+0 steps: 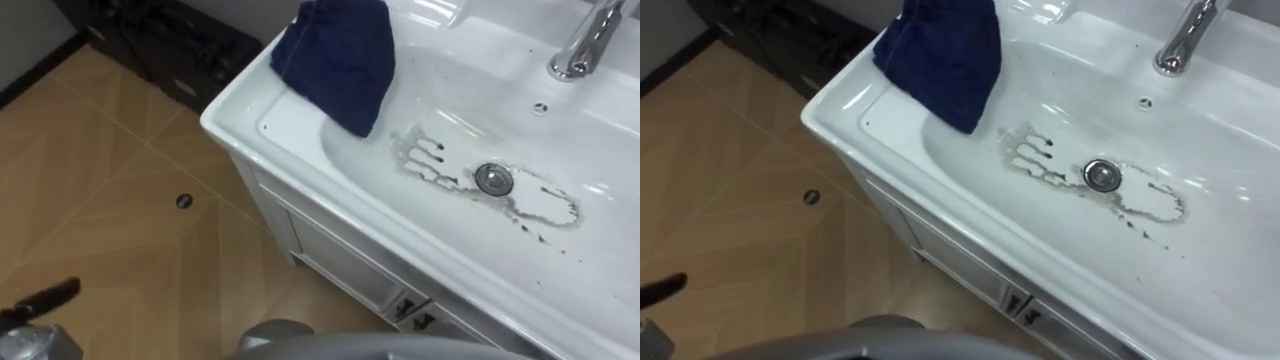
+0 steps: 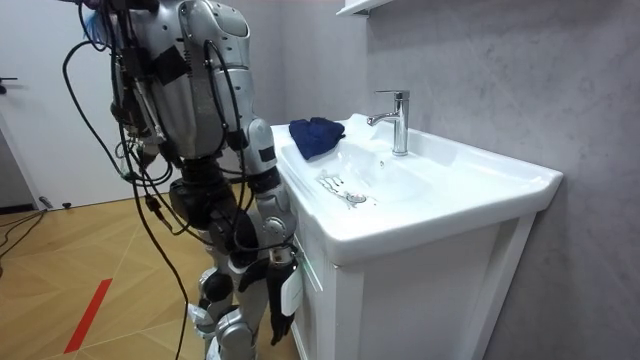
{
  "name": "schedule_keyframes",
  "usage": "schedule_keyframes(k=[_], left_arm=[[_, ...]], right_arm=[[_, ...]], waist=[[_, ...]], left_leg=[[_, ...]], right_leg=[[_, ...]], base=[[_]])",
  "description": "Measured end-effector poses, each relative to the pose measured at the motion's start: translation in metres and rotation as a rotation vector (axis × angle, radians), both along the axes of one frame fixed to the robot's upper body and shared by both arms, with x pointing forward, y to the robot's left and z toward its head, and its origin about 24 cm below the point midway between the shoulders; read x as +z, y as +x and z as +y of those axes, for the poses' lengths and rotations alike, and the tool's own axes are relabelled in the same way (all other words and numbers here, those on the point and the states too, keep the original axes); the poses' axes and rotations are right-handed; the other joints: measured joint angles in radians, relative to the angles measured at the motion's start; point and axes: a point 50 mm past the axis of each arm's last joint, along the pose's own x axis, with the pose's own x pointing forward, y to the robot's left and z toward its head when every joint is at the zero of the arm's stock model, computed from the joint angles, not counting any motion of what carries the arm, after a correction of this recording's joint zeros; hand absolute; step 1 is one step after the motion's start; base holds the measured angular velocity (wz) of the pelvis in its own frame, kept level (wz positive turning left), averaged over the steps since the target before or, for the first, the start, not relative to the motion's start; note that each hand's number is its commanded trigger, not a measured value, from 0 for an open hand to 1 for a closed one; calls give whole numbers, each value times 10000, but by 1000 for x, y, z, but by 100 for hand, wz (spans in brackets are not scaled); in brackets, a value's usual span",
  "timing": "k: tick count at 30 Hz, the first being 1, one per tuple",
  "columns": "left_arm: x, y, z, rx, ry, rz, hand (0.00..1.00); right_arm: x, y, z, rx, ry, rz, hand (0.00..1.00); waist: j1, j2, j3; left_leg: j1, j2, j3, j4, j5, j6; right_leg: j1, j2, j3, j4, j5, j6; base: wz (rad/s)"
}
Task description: Wipe basin
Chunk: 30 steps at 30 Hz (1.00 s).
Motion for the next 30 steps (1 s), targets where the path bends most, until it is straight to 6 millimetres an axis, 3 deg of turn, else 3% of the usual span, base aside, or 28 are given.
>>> schedule_keyframes(k=[5,12,15,16,17,23,30], left_arm=[[66,42,1,-112,2161,-2609,0],[131,62,-10,-615,5196,-3890,0],[160,66,-21,-995,6827,-4280,0],[169,72,-27,-1213,7297,-4595,0],[176,75,-31,-1409,7703,-4768,0],[185,89,-56,-3014,8170,-5142,0],[187,105,-77,-4532,7880,-5550,0]], right_arm=[[1,0,-3,-30,-117,-240,0],[1,-2,-4,174,-197,-234,0],[1,2,-4,268,-128,-379,0],[1,1,-3,267,-23,-370,0],[1,0,-3,269,43,-323,0],[0,0,-1,277,265,-399,0],[0,0,0,-154,372,-483,0]], waist=[[-2,183,-62],[-234,329,-53],[-557,292,-45],[-605,272,-36],[-695,314,26],[-1169,275,12],[-1639,219,85]], left_leg=[[-92,-17,16,21,27,4],[68,-3,81,-47,27,3],[71,-1,66,-65,27,2],[114,-2,73,-75,27,2],[214,5,120,-119,27,2],[285,-12,242,-205,29,4],[417,85,559,-314,23,-4]], right_leg=[[-75,-7,46,-29,2,1],[-7,9,239,-45,1,1],[-8,13,276,-38,2,1],[31,12,316,-39,1,1],[89,14,424,-52,2,1],[123,40,929,-215,2,2],[95,96,1380,-205,3,1]], base=[[-1],[-3],[1],[-6],[-9],[-8],[-16]])
